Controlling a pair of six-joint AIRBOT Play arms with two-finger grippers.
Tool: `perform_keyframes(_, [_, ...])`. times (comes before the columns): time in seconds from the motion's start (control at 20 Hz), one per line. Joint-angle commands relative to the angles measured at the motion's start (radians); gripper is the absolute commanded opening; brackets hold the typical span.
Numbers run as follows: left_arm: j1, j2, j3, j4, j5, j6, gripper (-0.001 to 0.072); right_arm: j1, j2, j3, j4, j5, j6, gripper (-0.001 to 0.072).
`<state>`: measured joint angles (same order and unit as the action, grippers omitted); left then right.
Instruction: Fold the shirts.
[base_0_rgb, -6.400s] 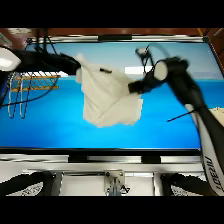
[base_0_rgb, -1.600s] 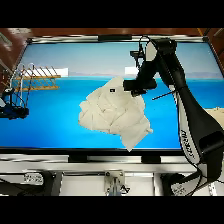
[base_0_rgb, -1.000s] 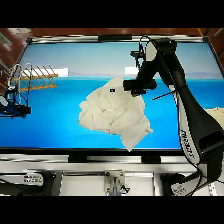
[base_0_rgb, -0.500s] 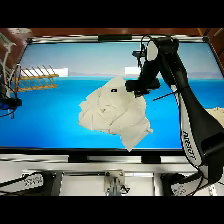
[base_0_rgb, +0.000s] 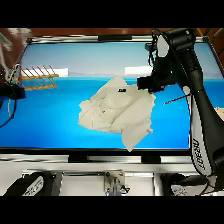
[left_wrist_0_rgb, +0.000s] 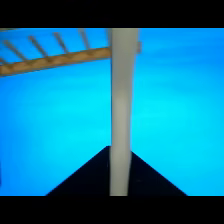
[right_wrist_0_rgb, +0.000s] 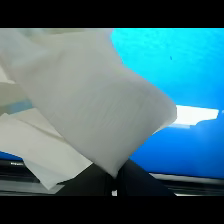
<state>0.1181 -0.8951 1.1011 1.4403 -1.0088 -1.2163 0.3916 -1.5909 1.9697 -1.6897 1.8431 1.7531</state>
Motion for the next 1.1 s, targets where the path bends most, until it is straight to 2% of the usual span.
perform_keyframes(0.0, [-0.211,0.103,-0.012,-0.088,-0.291,0.056,0.0057,0.000,0.012,0.001,-0.045,0.011,0.010,0.0090])
perform_keyframes(0.15, [-0.353,0.152,-0.080,-0.091,-0.398,0.065,0.0057,0.000,0.012,0.001,-0.068,0.009,-0.010,0.0090])
perform_keyframes(0.25, [-0.459,0.170,-0.153,-0.091,-0.468,0.101,0.0057,0.000,0.012,0.001,-0.099,0.010,-0.023,0.0090])
perform_keyframes(0.5, [-0.660,0.200,-0.266,-0.098,-0.488,0.143,0.0057,0.000,0.012,0.001,-0.122,0.010,-0.043,0.0090])
perform_keyframes(0.65, [-0.698,0.199,-0.265,-0.111,-0.478,0.175,0.0057,0.000,0.012,0.001,-0.123,0.011,-0.050,0.0090])
perform_keyframes(0.85, [-0.697,0.156,-0.275,-0.105,-0.333,0.174,0.0056,0.001,0.012,0.001,-0.111,0.013,-0.061,0.0090])
perform_keyframes(1.05, [-0.697,0.101,-0.274,-0.101,-0.282,0.157,0.0056,0.001,0.024,0.001,-0.103,0.016,-0.076,0.0089])
